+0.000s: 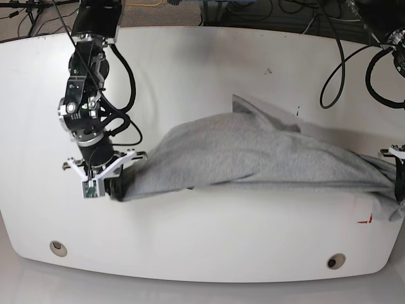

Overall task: Fold the T-shirt properly
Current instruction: 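Lift the shirt with both grippers and swing it across the table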

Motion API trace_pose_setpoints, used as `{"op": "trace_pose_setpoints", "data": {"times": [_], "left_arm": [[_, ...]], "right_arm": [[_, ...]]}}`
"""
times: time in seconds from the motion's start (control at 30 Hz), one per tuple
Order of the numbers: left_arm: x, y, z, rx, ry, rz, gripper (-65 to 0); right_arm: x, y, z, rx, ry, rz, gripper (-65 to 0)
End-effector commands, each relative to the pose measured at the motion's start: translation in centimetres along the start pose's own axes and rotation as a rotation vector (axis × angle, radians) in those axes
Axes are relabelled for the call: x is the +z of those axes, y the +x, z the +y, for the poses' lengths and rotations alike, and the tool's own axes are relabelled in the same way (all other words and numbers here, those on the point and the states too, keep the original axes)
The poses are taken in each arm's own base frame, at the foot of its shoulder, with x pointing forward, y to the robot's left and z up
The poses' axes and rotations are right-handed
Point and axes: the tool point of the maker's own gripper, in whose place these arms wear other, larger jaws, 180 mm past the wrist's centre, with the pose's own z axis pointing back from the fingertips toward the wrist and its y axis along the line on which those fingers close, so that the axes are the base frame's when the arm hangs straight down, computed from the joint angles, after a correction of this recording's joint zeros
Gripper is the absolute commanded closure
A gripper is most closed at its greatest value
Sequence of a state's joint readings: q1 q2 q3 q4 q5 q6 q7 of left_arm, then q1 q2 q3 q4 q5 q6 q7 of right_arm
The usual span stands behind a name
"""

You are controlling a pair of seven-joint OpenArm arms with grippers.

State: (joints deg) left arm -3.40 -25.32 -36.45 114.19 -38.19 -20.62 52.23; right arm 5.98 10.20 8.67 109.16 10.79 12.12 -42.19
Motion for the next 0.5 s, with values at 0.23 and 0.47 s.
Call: {"op": "trace_pose_setpoints", "data": {"times": [0.23,0.47], "left_arm": [[-1.4,6.0,-1.0,-0.070,-0.025,-0.149,-3.9],[-2.4,9.7,-1.8,-0.136,-0.008,-0.217,-3.9]], "right_arm": [[-1.9,8.7,-3.4,0.097,-0.032,-0.171,0.0],[-2.1,14.2,-5.8,0.158,-0.068,-0.255,0.0]]}}
